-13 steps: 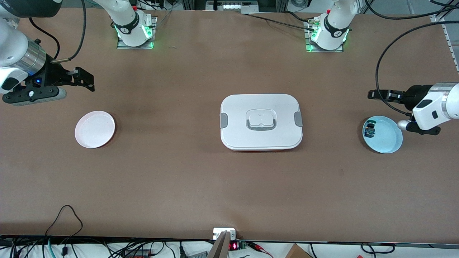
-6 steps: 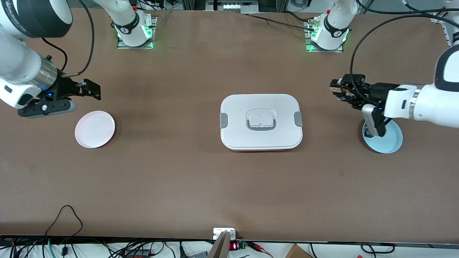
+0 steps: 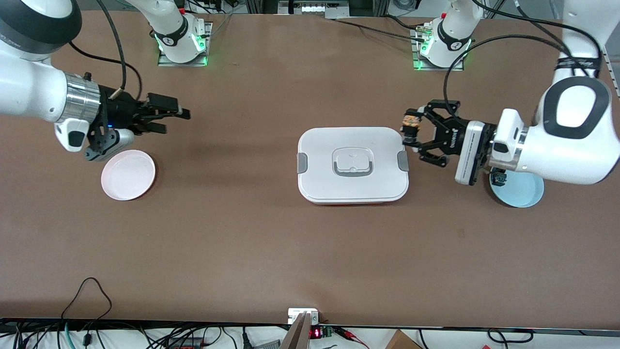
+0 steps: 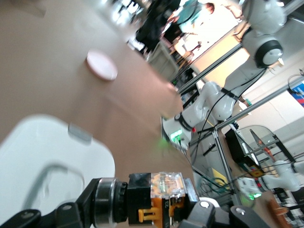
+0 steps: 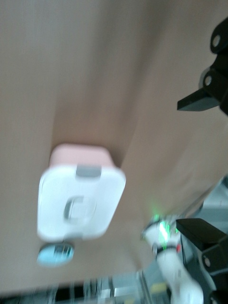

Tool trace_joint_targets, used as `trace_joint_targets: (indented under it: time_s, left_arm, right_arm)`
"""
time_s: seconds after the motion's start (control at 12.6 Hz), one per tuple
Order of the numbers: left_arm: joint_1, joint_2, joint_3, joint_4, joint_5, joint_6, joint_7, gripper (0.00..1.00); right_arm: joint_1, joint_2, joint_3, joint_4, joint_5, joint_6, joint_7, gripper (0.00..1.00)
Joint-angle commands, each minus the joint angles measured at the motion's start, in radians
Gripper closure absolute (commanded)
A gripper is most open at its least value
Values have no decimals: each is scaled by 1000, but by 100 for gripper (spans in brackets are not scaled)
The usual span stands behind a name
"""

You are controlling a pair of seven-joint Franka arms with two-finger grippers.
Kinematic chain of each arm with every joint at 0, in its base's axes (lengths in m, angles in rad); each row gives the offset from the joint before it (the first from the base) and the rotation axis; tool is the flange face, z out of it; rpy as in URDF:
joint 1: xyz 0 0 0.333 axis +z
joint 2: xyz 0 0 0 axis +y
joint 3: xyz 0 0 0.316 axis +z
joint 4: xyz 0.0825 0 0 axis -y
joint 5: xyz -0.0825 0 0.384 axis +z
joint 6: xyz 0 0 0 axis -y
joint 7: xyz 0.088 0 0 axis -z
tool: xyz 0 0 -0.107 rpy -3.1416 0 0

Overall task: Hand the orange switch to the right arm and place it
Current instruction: 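Carry the switch with the left gripper while the right gripper approaches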

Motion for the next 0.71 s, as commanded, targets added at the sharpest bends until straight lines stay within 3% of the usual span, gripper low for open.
trace_joint_targets:
  time_s: [0.0,0.08,0.24,0.32,0.63]
  left_arm:
    - [-38,14,-11,-35,-154,70,264,78]
    - [-38,14,-23,-75,-187,91,342,77]
    - [-44,17,-48,-197,-397,214,667,77]
    - [-60,17,-68,-234,-454,243,719,77]
    - [-72,8,-172,-253,-530,369,848,77]
  right_arm:
    - [100,14,-3,-59,219,157,75,0]
    - [147,24,-3,-82,303,251,100,0]
    - [232,52,-3,-91,507,401,103,0]
    - [278,69,-3,-90,619,487,104,0]
    - [416,145,-3,-71,961,707,1,0]
